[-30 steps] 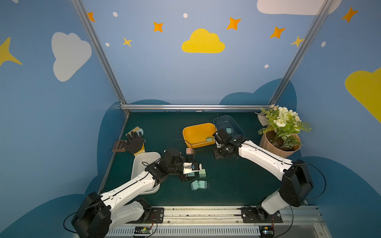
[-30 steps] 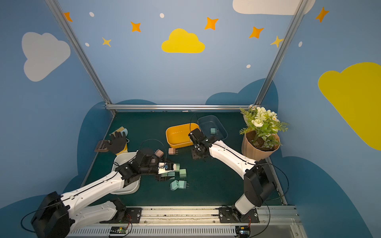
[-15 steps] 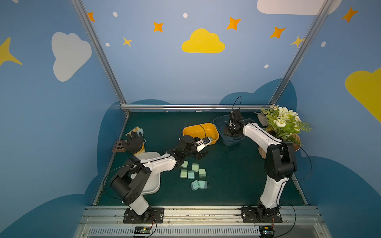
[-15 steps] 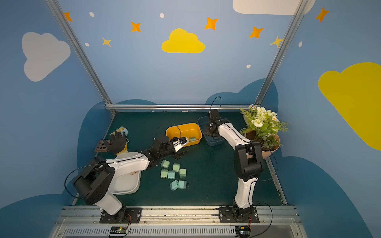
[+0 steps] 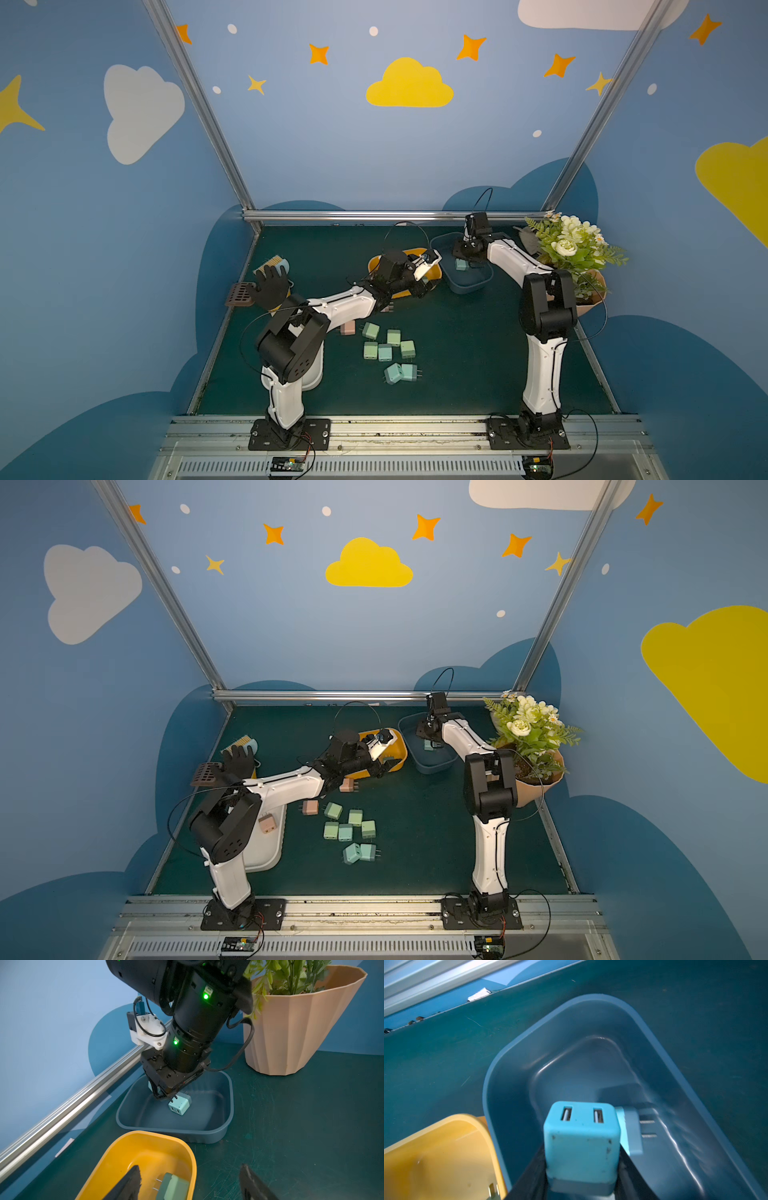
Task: Place the plugs by color into the storage box
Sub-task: Place the plug in the storage box.
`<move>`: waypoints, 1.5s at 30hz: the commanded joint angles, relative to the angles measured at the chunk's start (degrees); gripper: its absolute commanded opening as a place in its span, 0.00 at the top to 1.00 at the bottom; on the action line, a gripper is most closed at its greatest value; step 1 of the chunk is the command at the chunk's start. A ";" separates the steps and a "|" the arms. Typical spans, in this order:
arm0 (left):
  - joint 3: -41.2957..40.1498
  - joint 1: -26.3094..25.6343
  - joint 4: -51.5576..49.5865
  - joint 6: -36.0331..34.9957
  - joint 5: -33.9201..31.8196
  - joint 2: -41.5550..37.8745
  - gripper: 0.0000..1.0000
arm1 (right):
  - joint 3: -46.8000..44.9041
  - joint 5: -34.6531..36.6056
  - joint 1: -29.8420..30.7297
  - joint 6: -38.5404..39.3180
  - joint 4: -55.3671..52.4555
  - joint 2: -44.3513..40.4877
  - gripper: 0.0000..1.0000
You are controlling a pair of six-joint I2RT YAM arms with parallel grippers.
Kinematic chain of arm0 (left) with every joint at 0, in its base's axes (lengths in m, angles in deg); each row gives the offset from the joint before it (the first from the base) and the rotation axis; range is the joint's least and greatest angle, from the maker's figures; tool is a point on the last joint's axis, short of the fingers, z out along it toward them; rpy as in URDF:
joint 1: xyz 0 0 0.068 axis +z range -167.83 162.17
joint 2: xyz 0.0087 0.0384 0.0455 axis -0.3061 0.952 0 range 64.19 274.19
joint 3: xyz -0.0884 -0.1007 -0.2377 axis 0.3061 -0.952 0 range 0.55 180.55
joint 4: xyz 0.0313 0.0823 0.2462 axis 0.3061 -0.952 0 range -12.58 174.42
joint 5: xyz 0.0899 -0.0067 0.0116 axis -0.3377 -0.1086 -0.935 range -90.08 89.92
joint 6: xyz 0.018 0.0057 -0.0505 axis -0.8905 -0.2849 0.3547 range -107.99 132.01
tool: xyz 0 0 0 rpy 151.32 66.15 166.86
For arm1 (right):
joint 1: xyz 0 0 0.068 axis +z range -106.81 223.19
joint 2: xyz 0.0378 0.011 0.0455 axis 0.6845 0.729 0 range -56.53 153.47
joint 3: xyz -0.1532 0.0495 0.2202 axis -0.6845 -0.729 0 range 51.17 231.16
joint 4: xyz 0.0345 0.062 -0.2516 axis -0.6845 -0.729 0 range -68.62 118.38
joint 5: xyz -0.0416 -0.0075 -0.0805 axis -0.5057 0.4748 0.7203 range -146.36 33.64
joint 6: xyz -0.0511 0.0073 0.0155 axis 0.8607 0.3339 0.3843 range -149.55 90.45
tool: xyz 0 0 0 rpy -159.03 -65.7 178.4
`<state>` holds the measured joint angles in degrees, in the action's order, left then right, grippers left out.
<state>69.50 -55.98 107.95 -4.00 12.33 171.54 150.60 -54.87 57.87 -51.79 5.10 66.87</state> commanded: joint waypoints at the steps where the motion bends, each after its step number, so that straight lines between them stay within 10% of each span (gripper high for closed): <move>1: 0.76 0.18 -1.03 2.25 3.02 0.76 0.25 | 1.67 -0.97 -0.44 1.66 3.43 2.47 0.61; 16: -3.60 0.11 -0.20 2.03 2.19 -1.70 0.24 | 4.91 -3.67 -0.51 3.52 4.34 5.08 0.48; 45: -4.73 0.09 -17.01 6.98 -5.15 -14.19 0.23 | -13.14 -1.32 7.76 5.93 9.75 -17.06 0.46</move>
<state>64.82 -55.98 95.16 1.50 9.09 160.13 138.14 -55.54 64.67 -46.28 14.63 53.23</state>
